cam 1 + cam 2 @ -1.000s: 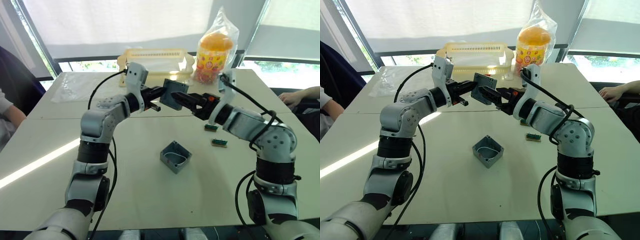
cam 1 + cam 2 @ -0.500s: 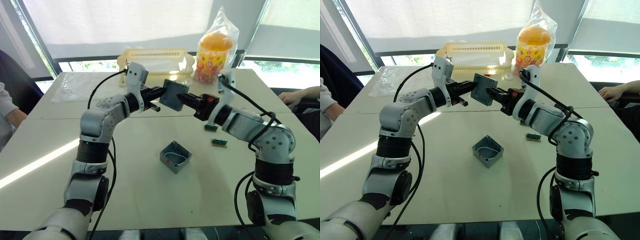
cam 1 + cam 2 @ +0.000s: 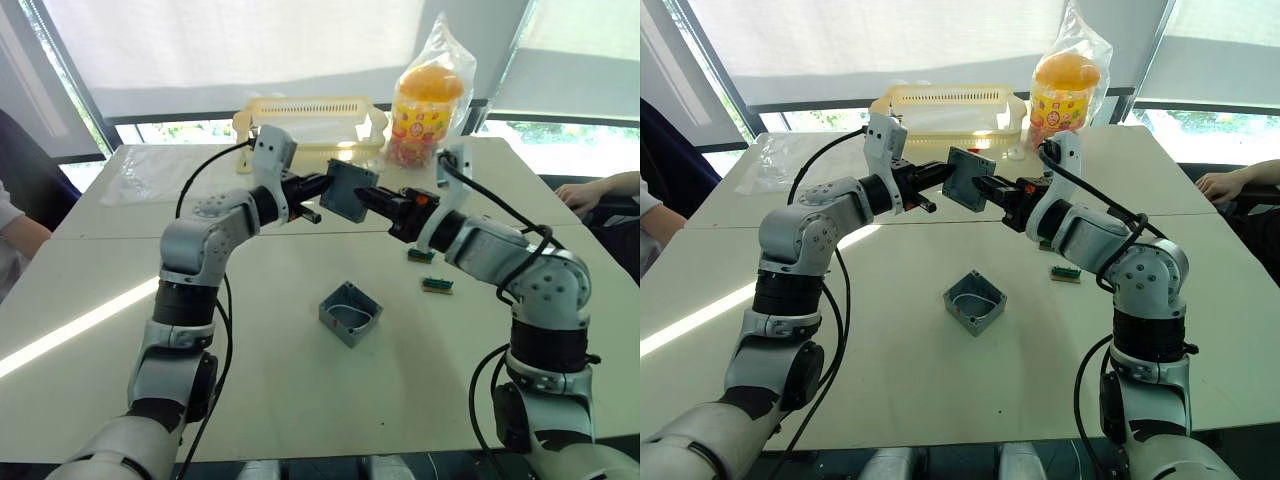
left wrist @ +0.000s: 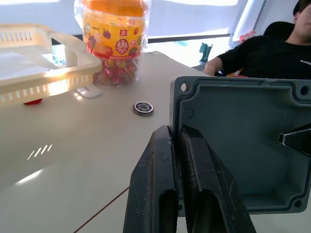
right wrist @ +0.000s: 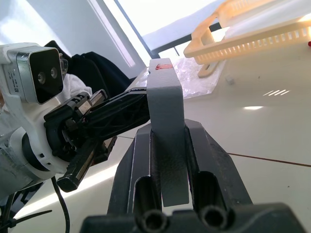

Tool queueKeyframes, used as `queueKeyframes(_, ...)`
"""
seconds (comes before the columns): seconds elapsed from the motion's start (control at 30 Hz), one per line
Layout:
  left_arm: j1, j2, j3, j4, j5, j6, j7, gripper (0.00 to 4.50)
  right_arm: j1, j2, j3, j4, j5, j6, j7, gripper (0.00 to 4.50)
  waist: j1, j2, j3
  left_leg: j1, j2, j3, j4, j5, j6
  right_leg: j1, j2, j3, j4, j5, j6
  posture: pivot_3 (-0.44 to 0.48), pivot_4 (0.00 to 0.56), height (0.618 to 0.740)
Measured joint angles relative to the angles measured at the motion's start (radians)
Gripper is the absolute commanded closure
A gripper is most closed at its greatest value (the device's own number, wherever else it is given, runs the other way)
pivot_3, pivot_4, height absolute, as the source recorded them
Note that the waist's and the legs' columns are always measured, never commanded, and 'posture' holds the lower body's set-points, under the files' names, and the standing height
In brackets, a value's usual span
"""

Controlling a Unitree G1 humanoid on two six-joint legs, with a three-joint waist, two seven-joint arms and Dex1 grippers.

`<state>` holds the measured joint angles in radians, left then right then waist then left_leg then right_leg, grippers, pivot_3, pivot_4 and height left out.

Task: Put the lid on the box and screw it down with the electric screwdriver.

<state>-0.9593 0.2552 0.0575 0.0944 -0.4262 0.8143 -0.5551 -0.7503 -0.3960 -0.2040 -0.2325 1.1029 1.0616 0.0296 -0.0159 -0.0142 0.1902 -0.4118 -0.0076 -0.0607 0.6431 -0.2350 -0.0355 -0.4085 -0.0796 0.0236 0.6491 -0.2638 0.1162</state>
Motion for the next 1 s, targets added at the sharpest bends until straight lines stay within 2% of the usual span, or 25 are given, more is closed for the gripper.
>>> queueKeyframes(0.1, 0.000, 0.000, 0.000, 0.000, -0.001, 0.000, -0.005, 2.01, 0.006, 0.002, 0.003, -0.002, 0.000, 0.001, 0.007, 4.33, 0.000, 0.000, 0.000, 0.000, 0.000, 0.000, 0.000, 0.000, 0.000, 0.000, 0.000, 0.000, 0.000, 0.000, 0.000, 0.000, 0.150, 0.740)
queueKeyframes(0.53, 0.000, 0.025, 0.004, -0.002, -0.024, 0.009, -0.019, 2.01, 0.006, 0.004, 0.003, -0.011, -0.001, 0.001, 0.011, 4.33, -0.002, 0.000, 0.000, 0.000, 0.000, 0.000, 0.000, 0.000, 0.000, 0.000, 0.000, 0.000, 0.000, 0.000, 0.000, 0.000, 0.150, 0.740)
queueKeyframes(0.7, 0.006, 0.107, 0.049, -0.047, -0.095, 0.061, -0.066, 2.01, 0.016, 0.005, 0.002, -0.012, -0.001, 0.001, 0.011, 4.33, -0.004, 0.001, 0.001, 0.000, 0.000, 0.000, -0.001, 0.000, 0.000, -0.001, 0.000, 0.000, 0.000, 0.000, 0.000, 0.000, 0.150, 0.740)
queueKeyframes(0.87, 0.082, 0.216, 0.101, -0.119, -0.155, 0.073, -0.131, 2.01, 0.027, -0.009, 0.005, -0.025, -0.028, -0.009, 0.021, 4.33, -0.004, 0.001, 0.001, 0.000, 0.000, 0.000, -0.002, 0.000, 0.000, -0.001, 0.000, 0.000, -0.001, 0.000, 0.000, 0.000, 0.150, 0.740)
queueKeyframes(0.93, 0.180, 0.317, 0.099, -0.169, -0.165, 0.060, -0.219, 2.01, 0.045, -0.084, 0.042, -0.070, -0.127, -0.072, 0.067, 4.33, -0.005, 0.003, 0.002, 0.000, 0.000, 0.002, -0.004, 0.000, 0.000, -0.002, 0.000, 0.001, -0.002, 0.000, 0.000, 0.000, 0.150, 0.740)
queueKeyframes(1.0, 0.248, 0.376, 0.095, -0.178, -0.172, 0.052, -0.287, 2.01, 0.071, -0.183, 0.073, -0.120, -0.253, -0.157, 0.125, 4.33, 0.000, 0.002, 0.002, 0.000, 0.000, 0.001, -0.006, 0.000, 0.000, -0.002, 0.000, 0.000, -0.003, 0.000, 0.000, 0.000, 0.150, 0.740)
